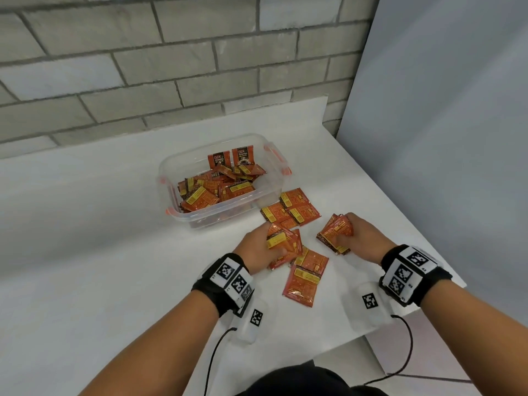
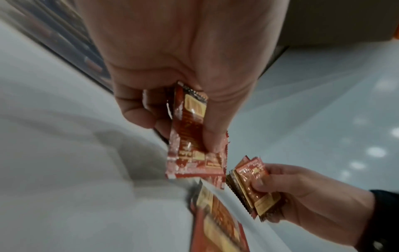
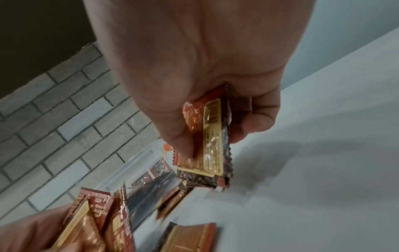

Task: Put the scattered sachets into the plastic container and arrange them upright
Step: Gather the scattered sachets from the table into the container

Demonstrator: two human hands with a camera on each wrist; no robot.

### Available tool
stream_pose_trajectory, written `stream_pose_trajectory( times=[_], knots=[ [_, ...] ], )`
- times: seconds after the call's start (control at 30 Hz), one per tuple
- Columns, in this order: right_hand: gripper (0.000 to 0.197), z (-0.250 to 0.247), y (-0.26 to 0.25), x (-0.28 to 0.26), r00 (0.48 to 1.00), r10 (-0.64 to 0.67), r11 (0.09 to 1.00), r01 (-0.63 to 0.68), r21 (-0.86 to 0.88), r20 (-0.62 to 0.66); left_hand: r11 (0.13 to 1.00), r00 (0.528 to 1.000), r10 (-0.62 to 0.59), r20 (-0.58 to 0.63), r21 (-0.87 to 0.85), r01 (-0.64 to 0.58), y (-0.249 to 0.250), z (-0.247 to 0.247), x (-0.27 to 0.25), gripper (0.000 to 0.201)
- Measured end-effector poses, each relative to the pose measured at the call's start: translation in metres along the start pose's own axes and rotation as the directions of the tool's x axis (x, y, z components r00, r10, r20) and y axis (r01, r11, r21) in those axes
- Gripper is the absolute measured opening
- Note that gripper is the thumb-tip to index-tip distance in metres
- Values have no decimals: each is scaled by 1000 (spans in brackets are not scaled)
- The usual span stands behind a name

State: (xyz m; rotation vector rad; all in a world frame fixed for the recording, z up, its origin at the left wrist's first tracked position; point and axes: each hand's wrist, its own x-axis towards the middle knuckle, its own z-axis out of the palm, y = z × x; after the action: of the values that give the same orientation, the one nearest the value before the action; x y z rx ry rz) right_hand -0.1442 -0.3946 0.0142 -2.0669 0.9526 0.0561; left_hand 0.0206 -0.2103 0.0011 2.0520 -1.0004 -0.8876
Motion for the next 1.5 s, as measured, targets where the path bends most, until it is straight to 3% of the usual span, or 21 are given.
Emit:
stream_pose_trajectory(
  times=[0.1,0.27,0.4,0.5,0.6,0.7,0.87,0.93,1.03,1.13,1.23,1.3,1.4,1.5],
  knots=[
    [13,1,-13,4,1000,-10,1000,10,19,-6,1000,995,11,-100,7,-10,-4,-16,-3,28],
    [10,2,-56,18,990,-129,991,130,15,-49,997,970,68,-235,-5,-71,1,-58,-20,29],
    [11,5,-113,38,966,-244,962,252,108,-83,992,865,-10,-502,-112,-53,1,-116,-23,22],
    [24,19,-154,63,948,-310,941,317,115,-78,985,801,-154,-579,-155,77,-3,-154,-17,18],
    [37,43,-185,91,957,-286,956,288,62,-41,972,837,-228,-497,-65,226,-10,-173,-2,45],
    [45,69,-203,112,973,-229,972,230,-52,22,878,862,-270,-429,257,403,-17,-170,12,49],
    [31,92,-205,133,980,-180,926,197,-324,80,673,889,-264,-375,588,448,-25,-155,22,43],
    [25,93,-205,134,971,-211,876,237,-419,108,662,889,-220,-401,608,439,-27,-151,21,54],
    [27,87,-201,133,961,-251,860,276,-430,116,763,886,-165,-433,513,393,-28,-149,15,67],
    [42,69,-191,125,947,-313,899,321,-299,74,826,873,-131,-470,435,359,-26,-147,6,60],
    [30,41,-173,107,925,-365,929,356,-96,-106,861,842,-20,-539,419,288,-21,-134,-7,48],
    [17,23,-152,99,907,-331,939,344,4,-261,884,827,92,-554,427,188,-16,-118,-14,34],
    [10,3,-113,97,915,-184,976,213,44,-359,916,898,211,-386,398,-44,-6,-92,-15,19],
    [10,-2,-80,102,986,-64,995,51,-88,-152,901,979,171,-112,420,-109,7,-67,-1,21]
  ],
)
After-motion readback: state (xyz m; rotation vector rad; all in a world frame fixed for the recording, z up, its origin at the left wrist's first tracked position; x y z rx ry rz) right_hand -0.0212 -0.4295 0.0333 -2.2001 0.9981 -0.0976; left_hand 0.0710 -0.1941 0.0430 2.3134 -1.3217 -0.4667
